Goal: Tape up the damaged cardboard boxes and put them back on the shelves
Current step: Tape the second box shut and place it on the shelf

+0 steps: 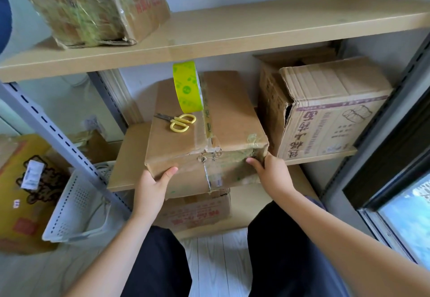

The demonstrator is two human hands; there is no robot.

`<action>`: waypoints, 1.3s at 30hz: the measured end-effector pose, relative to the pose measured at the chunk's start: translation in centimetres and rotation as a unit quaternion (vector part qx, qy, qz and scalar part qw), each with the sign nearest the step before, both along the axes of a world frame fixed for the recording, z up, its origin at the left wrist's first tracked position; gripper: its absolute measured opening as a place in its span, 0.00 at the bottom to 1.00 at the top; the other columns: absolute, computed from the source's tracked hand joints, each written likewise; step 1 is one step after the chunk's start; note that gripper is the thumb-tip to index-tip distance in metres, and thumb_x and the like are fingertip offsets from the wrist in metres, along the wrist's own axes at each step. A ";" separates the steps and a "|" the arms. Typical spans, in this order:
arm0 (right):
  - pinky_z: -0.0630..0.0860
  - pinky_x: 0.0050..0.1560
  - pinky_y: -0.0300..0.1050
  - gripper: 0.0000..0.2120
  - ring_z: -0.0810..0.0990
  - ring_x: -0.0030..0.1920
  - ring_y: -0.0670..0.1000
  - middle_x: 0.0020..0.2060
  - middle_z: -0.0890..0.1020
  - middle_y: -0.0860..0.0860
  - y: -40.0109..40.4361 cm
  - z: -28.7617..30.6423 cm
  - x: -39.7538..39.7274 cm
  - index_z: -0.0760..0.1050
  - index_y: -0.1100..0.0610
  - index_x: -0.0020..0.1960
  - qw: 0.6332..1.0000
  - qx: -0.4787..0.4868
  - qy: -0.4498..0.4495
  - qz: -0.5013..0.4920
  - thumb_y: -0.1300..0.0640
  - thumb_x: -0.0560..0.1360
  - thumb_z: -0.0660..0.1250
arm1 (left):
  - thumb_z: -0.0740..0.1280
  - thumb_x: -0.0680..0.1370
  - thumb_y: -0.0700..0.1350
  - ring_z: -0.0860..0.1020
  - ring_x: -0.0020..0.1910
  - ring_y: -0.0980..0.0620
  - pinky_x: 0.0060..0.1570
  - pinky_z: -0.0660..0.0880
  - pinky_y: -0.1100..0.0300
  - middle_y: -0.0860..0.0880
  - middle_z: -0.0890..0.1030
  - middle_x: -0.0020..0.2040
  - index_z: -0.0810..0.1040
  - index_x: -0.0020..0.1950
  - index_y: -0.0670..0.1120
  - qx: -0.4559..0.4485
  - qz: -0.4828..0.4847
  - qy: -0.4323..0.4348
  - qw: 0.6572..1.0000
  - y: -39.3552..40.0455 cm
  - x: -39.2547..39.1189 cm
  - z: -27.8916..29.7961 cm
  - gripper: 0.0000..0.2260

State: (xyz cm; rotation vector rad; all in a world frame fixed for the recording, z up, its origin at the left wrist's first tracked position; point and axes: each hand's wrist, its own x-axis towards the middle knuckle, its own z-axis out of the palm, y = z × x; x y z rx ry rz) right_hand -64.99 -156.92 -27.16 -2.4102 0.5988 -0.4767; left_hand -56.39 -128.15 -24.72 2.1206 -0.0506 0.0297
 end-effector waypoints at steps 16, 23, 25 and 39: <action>0.70 0.36 0.41 0.26 0.78 0.40 0.51 0.37 0.77 0.44 -1.5 2.6 -0.8 0.68 0.53 0.68 0.991 0.074 0.097 0.063 0.36 0.79 0.57 | 0.64 0.65 0.76 0.78 0.53 0.52 0.47 0.74 0.58 0.52 0.81 0.54 0.76 0.62 0.48 0.057 -0.106 0.110 0.987 2.5 1.6 2.5 0.38; 0.74 0.60 0.48 0.26 0.75 0.65 0.51 0.68 0.76 0.49 0.5 8.2 -2.4 0.63 0.51 0.76 0.996 -0.013 -0.087 0.029 0.43 0.81 0.56 | 0.64 0.77 0.66 0.63 0.76 0.52 0.73 0.64 0.50 0.56 0.62 0.78 0.57 0.79 0.59 0.036 -0.112 0.008 0.993 3.7 2.6 8.2 0.34; 0.74 0.57 0.45 0.19 0.74 0.64 0.49 0.64 0.78 0.49 2.2 10.5 -2.4 0.70 0.52 0.71 0.983 -0.042 -0.175 0.025 0.50 0.82 0.57 | 0.63 0.81 0.54 0.75 0.65 0.55 0.63 0.73 0.59 0.56 0.78 0.65 0.74 0.68 0.57 0.003 -0.054 -0.096 0.994 2.7 2.2 10.5 0.15; 0.73 0.49 0.45 0.17 0.81 0.50 0.52 0.46 0.84 0.53 7.7 22.0 7.1 0.81 0.57 0.51 0.921 0.290 -0.178 0.188 0.45 0.80 0.63 | 0.56 0.80 0.66 0.77 0.42 0.60 0.33 0.70 0.65 0.57 0.78 0.43 0.75 0.52 0.57 -0.146 -0.084 -0.025 0.985 -7.9 1.0 20.1 0.16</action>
